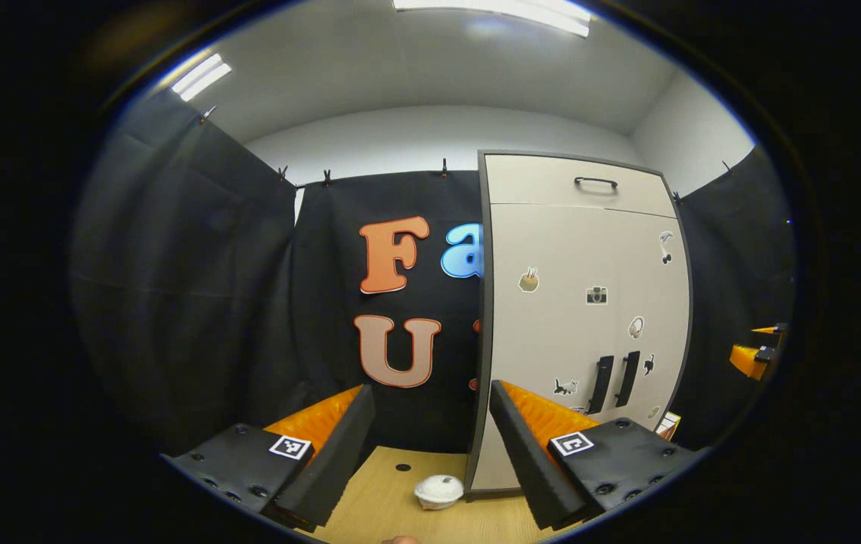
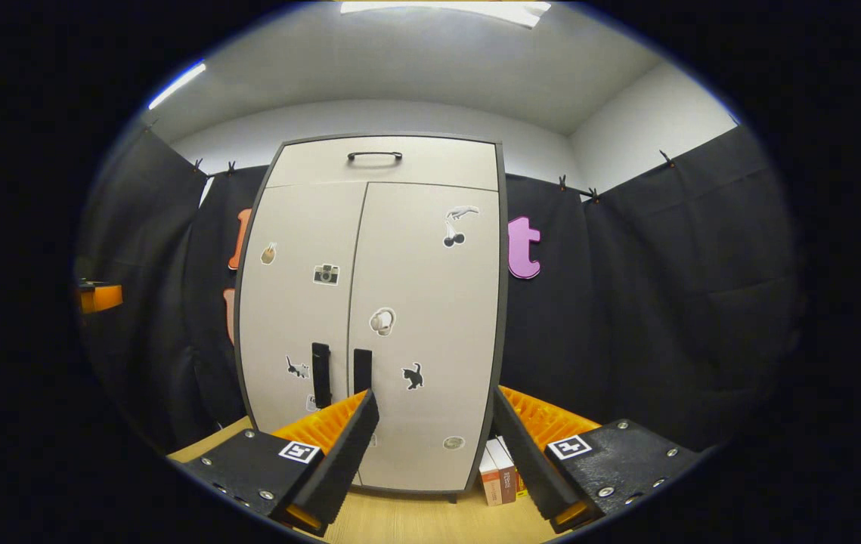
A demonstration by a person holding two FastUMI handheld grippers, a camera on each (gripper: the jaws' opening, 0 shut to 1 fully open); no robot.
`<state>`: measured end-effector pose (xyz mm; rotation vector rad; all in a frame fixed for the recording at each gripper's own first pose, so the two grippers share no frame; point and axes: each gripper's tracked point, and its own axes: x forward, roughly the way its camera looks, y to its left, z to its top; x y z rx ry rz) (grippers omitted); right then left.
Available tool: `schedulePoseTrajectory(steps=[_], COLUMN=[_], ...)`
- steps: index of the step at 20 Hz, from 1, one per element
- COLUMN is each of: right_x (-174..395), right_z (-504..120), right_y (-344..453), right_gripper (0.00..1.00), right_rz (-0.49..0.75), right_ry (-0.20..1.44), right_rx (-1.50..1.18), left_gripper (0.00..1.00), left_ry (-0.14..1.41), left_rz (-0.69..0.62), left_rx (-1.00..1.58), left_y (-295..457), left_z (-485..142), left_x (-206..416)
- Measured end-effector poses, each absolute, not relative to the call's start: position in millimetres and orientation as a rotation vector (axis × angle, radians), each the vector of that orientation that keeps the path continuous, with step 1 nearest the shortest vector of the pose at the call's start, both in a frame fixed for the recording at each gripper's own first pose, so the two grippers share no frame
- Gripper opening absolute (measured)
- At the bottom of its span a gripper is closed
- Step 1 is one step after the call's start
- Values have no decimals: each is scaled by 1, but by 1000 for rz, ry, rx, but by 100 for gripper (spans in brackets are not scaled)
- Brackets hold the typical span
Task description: Grab one shoe with the right hand and put it into the shoe cabinet, grab the other shoe with the left hand and put it into the shoe cabinet; then close the right door with the right hand and the left door with the left hand.
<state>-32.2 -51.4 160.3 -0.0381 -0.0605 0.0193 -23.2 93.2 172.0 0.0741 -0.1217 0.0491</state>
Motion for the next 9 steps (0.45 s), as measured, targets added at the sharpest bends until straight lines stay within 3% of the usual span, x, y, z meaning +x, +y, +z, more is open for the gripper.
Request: schedulePoseTrajectory(steps=[9], right_x=[-47], right_z=[176], right_y=[-38], right_gripper=[94], right_rz=[-4], right_ry=[-97], right_rx=[-34], left_gripper=[99], left_ry=[-162], left_rz=[33], left_rx=[49], left_y=[112], left_z=[185], left_x=[-28])
